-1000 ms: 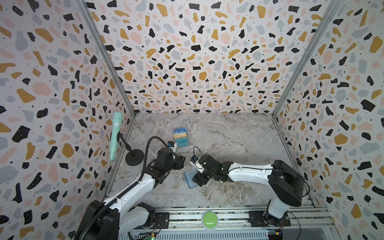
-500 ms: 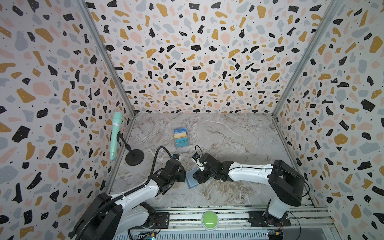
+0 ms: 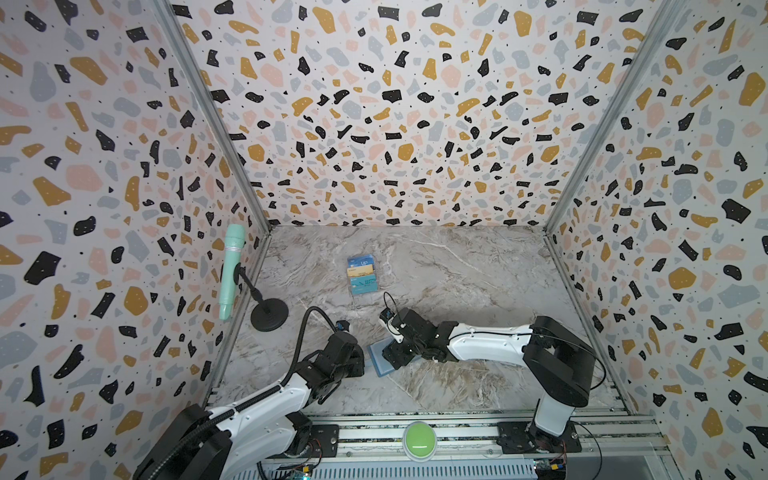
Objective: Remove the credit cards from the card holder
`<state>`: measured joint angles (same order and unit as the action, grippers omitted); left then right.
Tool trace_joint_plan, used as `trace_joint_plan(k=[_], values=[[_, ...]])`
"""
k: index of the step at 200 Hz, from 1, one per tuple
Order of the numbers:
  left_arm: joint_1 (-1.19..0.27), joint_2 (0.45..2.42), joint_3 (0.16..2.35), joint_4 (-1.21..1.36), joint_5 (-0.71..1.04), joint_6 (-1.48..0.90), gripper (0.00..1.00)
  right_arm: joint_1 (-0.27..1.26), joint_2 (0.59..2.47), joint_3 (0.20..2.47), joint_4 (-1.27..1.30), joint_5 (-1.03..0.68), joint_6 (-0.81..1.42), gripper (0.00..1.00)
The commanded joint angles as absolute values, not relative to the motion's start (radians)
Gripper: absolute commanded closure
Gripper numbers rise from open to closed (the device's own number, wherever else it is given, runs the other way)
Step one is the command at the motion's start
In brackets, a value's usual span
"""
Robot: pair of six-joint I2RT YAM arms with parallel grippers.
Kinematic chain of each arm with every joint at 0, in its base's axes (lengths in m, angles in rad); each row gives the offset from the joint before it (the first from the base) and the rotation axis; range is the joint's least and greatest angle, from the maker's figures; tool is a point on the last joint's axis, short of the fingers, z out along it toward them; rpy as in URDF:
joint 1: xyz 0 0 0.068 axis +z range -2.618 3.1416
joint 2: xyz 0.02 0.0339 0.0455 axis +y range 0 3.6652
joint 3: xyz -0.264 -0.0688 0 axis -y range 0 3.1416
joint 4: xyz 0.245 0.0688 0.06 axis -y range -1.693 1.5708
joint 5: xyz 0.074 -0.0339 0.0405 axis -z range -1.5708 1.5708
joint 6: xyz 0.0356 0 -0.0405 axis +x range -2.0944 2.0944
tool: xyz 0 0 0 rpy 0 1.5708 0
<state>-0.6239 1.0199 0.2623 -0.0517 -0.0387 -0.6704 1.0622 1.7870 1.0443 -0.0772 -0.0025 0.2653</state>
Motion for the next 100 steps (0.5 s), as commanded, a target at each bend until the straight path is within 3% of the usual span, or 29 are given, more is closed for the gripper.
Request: trace_joint_plan(k=[1, 100], values=[[-0.627, 1.046, 0.250, -0.042, -0.021, -0.673, 0.71, 1.079, 1.799, 1.087, -0.116, 0.012, 0.264, 0.15], [-0.627, 1.055, 0.228, -0.021, -0.006, -0.660, 0.71, 1.091, 1.866, 1.135, -0.237, 0.133, 0.255, 0.26]])
